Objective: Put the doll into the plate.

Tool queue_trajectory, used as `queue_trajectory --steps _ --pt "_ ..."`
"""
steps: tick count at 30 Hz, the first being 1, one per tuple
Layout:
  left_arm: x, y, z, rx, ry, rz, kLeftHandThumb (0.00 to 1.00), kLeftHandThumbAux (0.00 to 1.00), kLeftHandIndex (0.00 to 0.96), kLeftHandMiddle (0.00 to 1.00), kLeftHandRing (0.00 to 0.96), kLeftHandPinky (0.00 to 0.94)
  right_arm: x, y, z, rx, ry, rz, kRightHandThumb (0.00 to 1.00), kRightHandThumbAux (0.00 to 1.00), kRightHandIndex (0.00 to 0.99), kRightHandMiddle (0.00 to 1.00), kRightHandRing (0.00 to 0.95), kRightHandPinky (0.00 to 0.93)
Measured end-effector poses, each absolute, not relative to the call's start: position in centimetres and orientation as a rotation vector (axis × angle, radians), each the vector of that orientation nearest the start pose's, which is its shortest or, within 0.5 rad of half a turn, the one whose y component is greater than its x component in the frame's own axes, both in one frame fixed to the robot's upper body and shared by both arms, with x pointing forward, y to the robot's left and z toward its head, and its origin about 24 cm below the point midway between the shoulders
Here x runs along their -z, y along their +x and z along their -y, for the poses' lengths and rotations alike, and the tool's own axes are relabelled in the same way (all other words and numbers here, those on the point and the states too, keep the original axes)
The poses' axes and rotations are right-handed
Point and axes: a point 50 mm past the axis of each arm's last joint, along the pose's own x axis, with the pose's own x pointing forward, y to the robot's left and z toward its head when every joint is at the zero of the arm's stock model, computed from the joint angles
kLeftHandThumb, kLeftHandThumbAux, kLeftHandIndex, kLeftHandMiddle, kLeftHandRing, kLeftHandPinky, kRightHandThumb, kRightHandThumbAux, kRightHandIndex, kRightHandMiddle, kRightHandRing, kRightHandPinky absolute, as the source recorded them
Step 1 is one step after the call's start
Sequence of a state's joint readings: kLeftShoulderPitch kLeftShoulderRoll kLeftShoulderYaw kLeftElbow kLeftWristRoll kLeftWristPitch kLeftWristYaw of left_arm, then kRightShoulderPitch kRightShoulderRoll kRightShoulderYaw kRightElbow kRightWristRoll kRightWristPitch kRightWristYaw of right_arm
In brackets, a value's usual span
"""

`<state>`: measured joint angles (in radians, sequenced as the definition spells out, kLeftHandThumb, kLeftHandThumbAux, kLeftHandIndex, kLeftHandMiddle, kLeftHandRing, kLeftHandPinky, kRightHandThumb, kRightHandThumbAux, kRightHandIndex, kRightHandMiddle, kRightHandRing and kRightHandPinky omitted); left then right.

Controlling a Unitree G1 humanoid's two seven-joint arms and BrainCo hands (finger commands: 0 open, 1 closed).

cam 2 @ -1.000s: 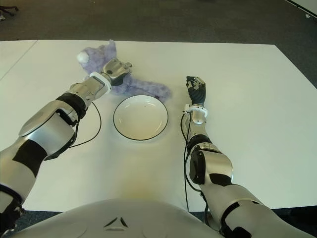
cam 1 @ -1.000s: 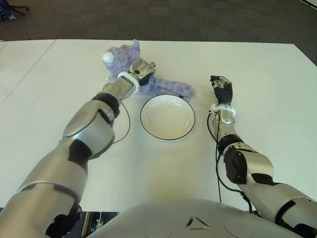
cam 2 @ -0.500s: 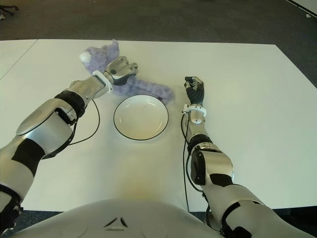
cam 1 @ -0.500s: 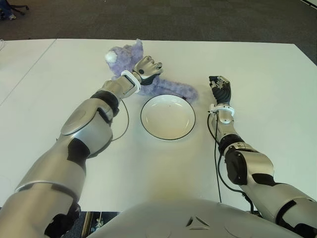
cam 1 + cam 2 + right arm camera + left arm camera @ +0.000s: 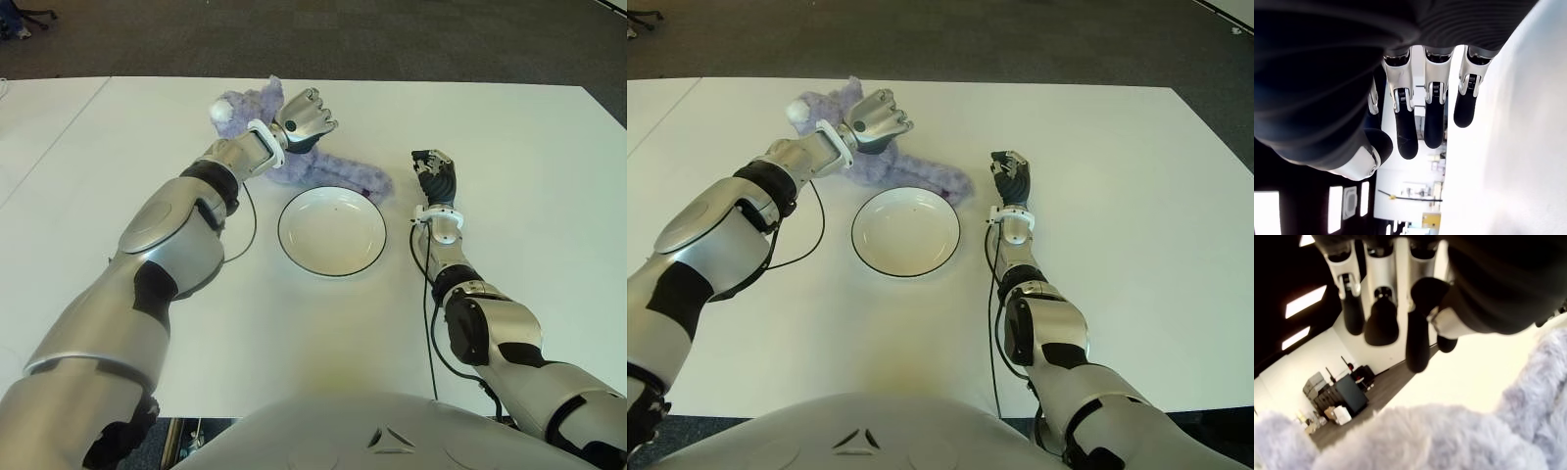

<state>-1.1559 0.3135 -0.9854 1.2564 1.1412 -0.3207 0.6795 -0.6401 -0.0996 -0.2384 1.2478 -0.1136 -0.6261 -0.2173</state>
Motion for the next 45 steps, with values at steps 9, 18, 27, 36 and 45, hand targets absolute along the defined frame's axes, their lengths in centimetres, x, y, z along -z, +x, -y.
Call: queue_trajectory --steps 9,18,27,36,45 --pt "-12.0 39.0 -9.4 0.444 1.933 0.905 0.581 0.408 0.071 0.318 0.376 0.344 -1.3 33.4 17.8 0.234 -0.086 0.015 0.717 0.725 0.42 0.336 0.291 0.267" --pt "-11.9 39.4 -12.4 0.497 2.023 0.761 0.453 0.341 0.0 0.003 0.025 0.015 -1.3 33.5 17.7 0.228 -0.097 0.014 0.709 0.729 0.41 0.275 0.196 0.105" --pt "-12.2 39.5 -15.7 0.555 2.099 0.605 0.417 0.284 0.0 0.0 0.0 0.0 -1.3 33.8 16.6 0.154 -0.253 -0.005 0.104 0.658 0.032 0.048 0.013 0.0" --pt "-12.3 39.5 -16.9 0.548 2.097 0.535 0.435 0.274 0.0 0.0 0.0 0.0 -1.9 35.2 12.3 -0.099 -0.522 -0.035 0.072 0.392 0.0 0.0 0.0 0.0" --pt "-11.7 39.6 -17.2 0.582 2.104 0.403 0.446 0.221 0.0 0.0 0.0 0.0 -2.9 35.9 10.2 -0.407 -0.958 0.048 0.143 0.332 0.0 0.0 0.0 0.001"
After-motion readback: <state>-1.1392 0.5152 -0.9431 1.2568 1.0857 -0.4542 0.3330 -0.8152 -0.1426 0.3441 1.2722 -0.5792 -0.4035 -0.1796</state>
